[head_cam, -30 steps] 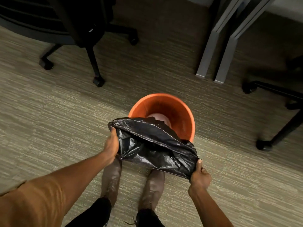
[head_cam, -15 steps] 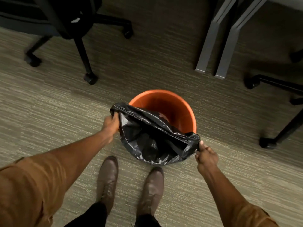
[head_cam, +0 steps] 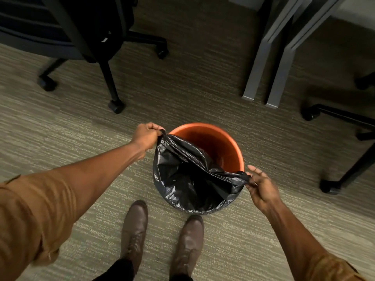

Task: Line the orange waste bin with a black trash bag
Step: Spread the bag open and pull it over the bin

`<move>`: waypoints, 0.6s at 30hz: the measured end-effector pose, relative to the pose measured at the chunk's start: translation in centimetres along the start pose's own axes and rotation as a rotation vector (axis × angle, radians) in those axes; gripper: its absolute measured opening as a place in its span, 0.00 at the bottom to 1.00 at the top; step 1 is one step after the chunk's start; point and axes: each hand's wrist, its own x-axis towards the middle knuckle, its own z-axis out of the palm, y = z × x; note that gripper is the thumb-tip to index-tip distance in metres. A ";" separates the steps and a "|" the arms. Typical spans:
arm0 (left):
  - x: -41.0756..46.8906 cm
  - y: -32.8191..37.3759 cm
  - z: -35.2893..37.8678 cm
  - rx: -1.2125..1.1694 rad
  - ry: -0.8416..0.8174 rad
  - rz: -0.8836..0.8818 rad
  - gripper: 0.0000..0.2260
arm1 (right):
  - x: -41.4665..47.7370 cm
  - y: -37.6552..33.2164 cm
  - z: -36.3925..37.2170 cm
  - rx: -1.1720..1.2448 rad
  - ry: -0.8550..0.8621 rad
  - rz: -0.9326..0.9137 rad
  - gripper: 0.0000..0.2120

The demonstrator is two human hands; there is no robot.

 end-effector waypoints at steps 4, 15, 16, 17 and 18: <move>0.4 -0.3 -0.3 -0.073 -0.015 -0.042 0.09 | 0.0 0.1 -0.4 -0.141 -0.080 -0.076 0.30; 0.1 0.3 -0.1 0.012 -0.064 0.087 0.02 | -1.4 0.0 0.0 -0.419 0.106 -0.358 0.02; 0.0 0.5 0.0 0.012 -0.064 0.112 0.03 | -1.4 -0.1 0.3 -0.416 0.127 -0.367 0.02; 0.1 0.8 0.2 0.017 -0.050 0.138 0.04 | -1.3 -0.1 0.5 -0.405 0.153 -0.371 0.05; 0.1 1.1 0.4 0.029 -0.024 0.158 0.05 | -1.2 -0.3 0.7 -0.386 0.175 -0.368 0.06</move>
